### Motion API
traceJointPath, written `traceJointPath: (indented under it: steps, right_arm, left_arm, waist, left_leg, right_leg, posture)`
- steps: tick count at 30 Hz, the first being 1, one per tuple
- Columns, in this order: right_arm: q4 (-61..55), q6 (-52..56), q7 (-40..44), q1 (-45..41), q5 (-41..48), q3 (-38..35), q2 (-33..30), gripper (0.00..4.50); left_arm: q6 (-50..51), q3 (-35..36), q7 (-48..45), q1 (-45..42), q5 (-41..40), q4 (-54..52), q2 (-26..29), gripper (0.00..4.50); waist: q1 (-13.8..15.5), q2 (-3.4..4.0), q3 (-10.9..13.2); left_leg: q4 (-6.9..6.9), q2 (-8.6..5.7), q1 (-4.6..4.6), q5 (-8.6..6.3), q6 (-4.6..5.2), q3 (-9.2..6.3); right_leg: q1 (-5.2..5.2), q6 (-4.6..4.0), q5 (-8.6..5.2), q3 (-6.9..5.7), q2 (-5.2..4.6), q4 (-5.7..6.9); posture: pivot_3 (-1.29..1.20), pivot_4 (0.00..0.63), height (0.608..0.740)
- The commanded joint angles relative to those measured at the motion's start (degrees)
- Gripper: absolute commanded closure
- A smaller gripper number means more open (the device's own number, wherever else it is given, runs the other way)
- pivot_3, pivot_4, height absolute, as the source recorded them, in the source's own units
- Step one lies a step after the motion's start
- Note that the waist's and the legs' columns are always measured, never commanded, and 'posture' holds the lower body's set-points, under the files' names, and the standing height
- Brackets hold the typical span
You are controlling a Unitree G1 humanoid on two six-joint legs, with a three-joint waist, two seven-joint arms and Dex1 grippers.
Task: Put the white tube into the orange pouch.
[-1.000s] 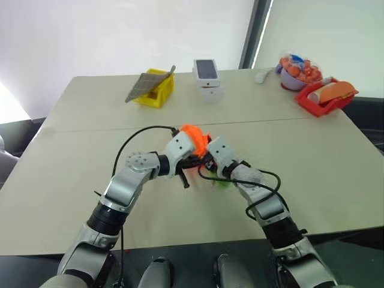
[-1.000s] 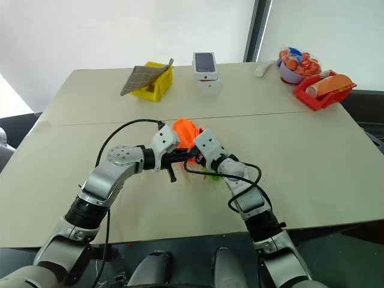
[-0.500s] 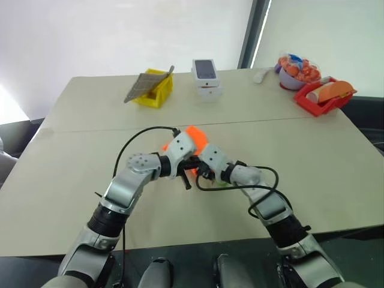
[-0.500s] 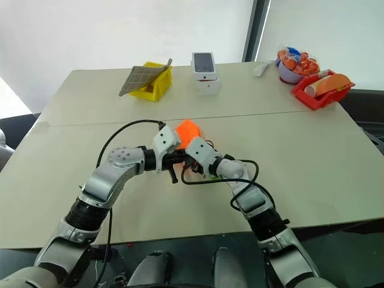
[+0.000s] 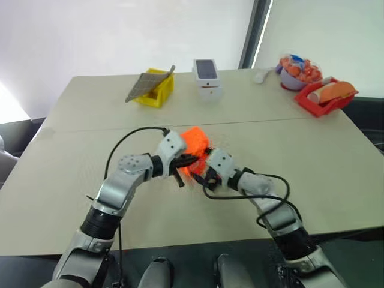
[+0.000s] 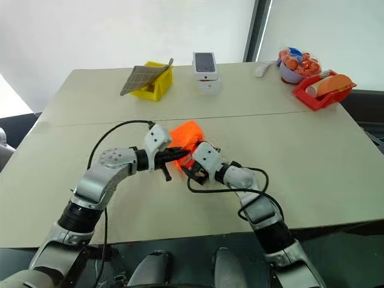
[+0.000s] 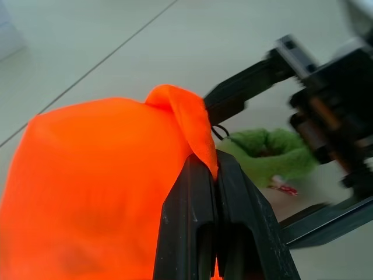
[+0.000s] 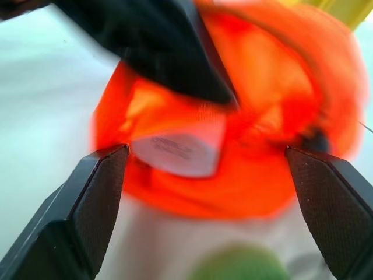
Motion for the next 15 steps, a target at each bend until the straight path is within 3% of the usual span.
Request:
traceJointPath:
  steps: [1,5,13,15]
  right_arm:
    - [-8.33,2.12,5.1,3.36,4.62,-2.81,-4.4,0.06]
    - [-9.9,4.18,5.34,5.67,5.0,-3.71,-7.3,0.06]
    - [-5.28,4.92,2.51,6.09,2.71,-2.59,-7.06,0.06]
    - [-4.22,5.84,1.8,5.85,2.73,-2.81,-6.48,0.58]
  left_arm:
    - [-1.8,3.3,0.26,0.68,-1.13,-0.5,1.91,4.5]
    - [-2.88,4.7,-0.24,1.55,-1.93,-0.01,3.48,4.5]
    - [-3.65,5.34,-0.2,1.93,-2.86,0.75,4.54,4.5]
    - [-2.75,5.38,-0.12,2.16,-4.03,0.2,3.6,4.5]
  waist:
    - [0.07,0.0,0.0]
    - [0.06,-0.01,0.0]
    - [0.28,-0.02,0.0]
    - [0.27,-0.02,0.0]
  left_leg:
    - [0.0,0.0,0.0,0.0,0.0,0.0]
    - [0.03,0.0,0.01,0.0,0.0,0.01]
    - [0.03,0.0,-0.01,0.0,0.0,0.01]
    - [0.03,0.0,-0.03,0.0,0.0,0.01]
  right_leg:
    - [0.0,-0.01,-0.01,0.0,0.0,0.0]
    - [0.02,-0.16,-0.09,0.0,0.0,0.0]
    - [0.02,-0.2,-0.09,0.0,-0.01,-0.02]
    - [0.02,-0.21,-0.07,0.0,-0.01,-0.03]
  posture:
    - [0.0,0.15,0.74]
    - [0.0,0.15,0.74]
    - [0.0,0.15,0.74]
    - [0.0,0.15,0.74]
